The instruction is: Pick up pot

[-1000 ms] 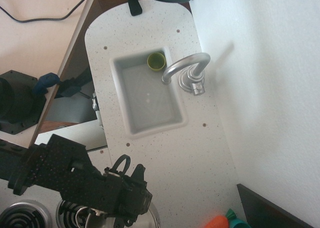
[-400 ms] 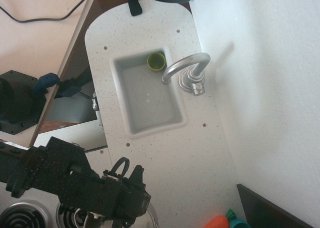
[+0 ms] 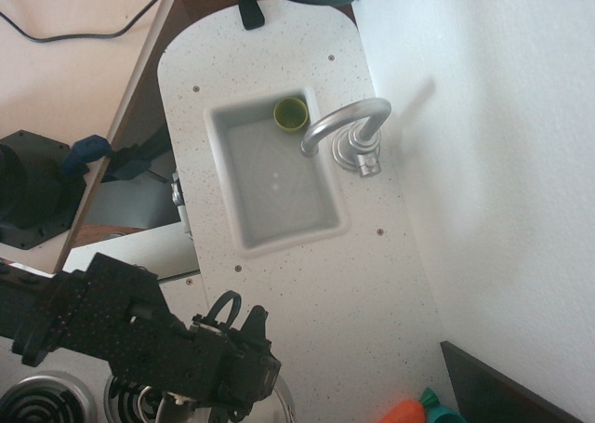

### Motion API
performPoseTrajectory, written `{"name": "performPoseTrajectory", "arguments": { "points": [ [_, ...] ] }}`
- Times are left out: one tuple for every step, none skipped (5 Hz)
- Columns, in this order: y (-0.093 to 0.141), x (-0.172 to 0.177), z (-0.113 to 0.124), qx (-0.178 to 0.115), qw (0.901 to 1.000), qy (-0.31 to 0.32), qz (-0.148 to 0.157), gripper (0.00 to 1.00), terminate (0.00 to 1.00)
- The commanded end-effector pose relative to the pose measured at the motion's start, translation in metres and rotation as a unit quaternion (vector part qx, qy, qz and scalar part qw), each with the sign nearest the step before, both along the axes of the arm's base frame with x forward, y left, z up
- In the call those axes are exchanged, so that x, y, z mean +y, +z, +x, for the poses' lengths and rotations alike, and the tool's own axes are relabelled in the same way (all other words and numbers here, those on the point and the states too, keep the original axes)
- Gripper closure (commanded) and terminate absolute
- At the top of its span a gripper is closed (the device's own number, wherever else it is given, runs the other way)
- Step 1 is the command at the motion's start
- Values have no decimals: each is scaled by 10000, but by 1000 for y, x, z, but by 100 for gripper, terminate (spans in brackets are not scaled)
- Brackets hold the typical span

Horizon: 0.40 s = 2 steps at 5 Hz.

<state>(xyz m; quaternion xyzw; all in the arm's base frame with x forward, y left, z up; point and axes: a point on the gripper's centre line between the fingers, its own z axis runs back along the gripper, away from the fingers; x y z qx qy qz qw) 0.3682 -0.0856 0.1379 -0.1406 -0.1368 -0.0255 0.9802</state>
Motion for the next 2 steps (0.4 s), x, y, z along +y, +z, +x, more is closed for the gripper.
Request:
{"name": "performPoseTrajectory", "arguments": {
  "points": [
    [35,1,10,-496,9987,51,-82,100,0],
    [35,2,10,-512,9986,59,-73,100,100]
  ]
}}
